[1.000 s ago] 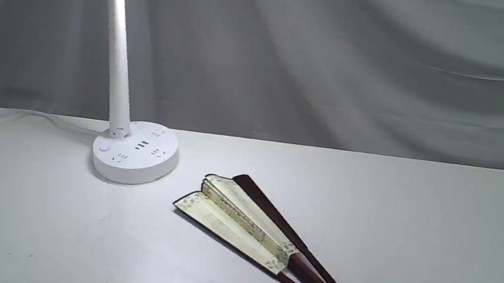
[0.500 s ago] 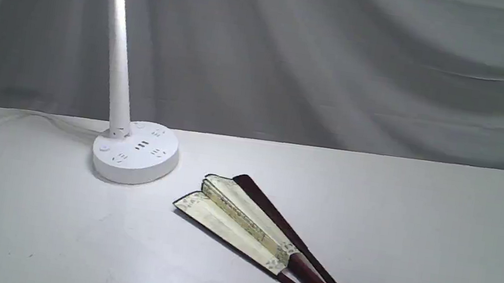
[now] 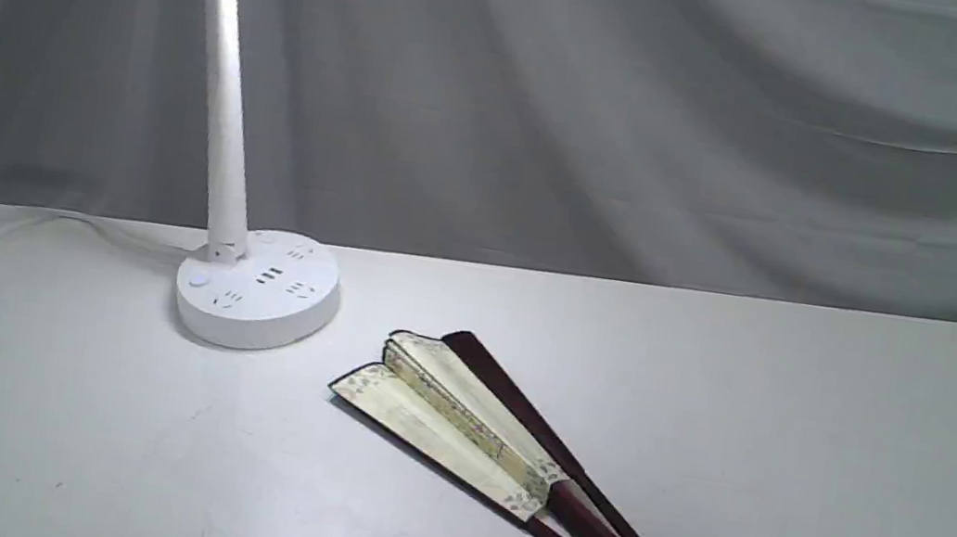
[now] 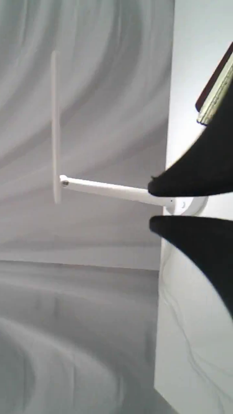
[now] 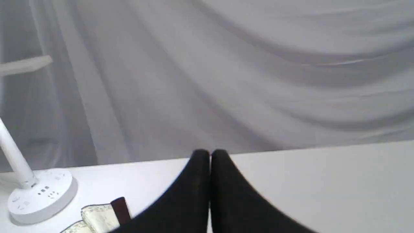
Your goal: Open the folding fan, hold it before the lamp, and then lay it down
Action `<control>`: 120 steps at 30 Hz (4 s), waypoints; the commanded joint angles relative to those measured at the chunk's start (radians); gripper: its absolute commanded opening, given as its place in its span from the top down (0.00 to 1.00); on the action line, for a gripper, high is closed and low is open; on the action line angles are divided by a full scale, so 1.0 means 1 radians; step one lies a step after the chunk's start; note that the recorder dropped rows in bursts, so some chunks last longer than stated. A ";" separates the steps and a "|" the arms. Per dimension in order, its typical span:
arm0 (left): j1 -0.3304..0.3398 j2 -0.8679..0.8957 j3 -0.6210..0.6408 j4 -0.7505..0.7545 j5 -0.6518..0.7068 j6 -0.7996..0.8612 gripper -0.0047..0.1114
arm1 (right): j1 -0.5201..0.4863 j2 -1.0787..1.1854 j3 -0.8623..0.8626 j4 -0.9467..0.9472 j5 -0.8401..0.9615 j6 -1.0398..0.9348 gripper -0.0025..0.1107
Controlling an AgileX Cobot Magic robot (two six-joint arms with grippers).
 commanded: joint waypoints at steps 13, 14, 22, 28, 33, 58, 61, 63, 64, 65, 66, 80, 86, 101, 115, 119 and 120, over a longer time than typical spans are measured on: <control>-0.005 0.416 -0.002 0.003 -0.263 0.003 0.86 | 0.001 0.287 -0.006 -0.016 -0.062 -0.012 0.98; -0.005 0.434 -0.002 0.003 -0.271 0.003 0.86 | 0.001 0.305 -0.006 -0.016 -0.062 -0.012 0.98; -0.005 0.566 0.000 0.003 -0.352 0.021 0.86 | 0.001 0.423 -0.006 -0.034 -0.062 -0.012 0.98; -0.005 0.680 0.000 0.003 -0.375 0.017 0.86 | 0.001 0.479 -0.006 -0.034 -0.065 -0.012 0.98; -0.005 0.770 0.000 0.003 -0.382 0.020 0.86 | 0.001 0.512 -0.006 -0.034 -0.070 -0.012 0.98; -0.005 1.246 -0.242 0.003 -0.252 0.024 0.86 | 0.001 0.756 -0.006 0.328 -0.055 -0.561 0.98; -0.005 1.302 -0.259 0.003 -0.215 0.024 0.86 | 0.001 0.808 -0.006 0.363 -0.055 -0.638 0.98; -0.005 1.328 -0.259 0.003 -0.191 0.024 0.86 | 0.001 0.846 -0.006 0.377 -0.055 -0.640 0.98; -0.005 1.338 -0.259 0.003 -0.174 0.034 0.86 | 0.001 0.861 -0.006 0.380 -0.047 -0.642 0.98; -0.005 1.345 -0.259 0.003 -0.159 0.050 0.86 | 0.001 0.880 -0.008 0.380 -0.034 -0.642 0.97; -0.005 1.347 -0.259 0.003 -0.149 0.057 0.86 | 0.001 0.891 -0.008 0.380 -0.029 -0.645 0.96; -0.142 1.347 -0.259 -0.027 -0.145 0.151 0.86 | 0.093 1.036 -0.157 0.417 0.119 -0.710 0.73; -0.202 1.347 -0.259 -0.022 -0.127 0.151 0.86 | 0.093 1.116 -0.267 0.517 0.229 -0.710 0.73; -0.222 1.347 -0.345 -0.031 0.003 0.145 0.86 | 0.093 1.302 -0.298 0.907 0.143 -0.956 0.73; -0.222 1.347 -0.345 -0.038 -0.016 0.145 0.86 | 0.093 1.406 -0.438 0.962 0.213 -0.929 0.73; -0.222 1.347 -0.345 -0.038 -0.016 0.145 0.86 | 0.093 1.430 -0.438 1.006 0.180 -0.931 0.73; -0.222 1.347 -0.345 -0.038 -0.016 0.145 0.86 | 0.093 1.440 -0.438 1.024 0.180 -0.939 0.73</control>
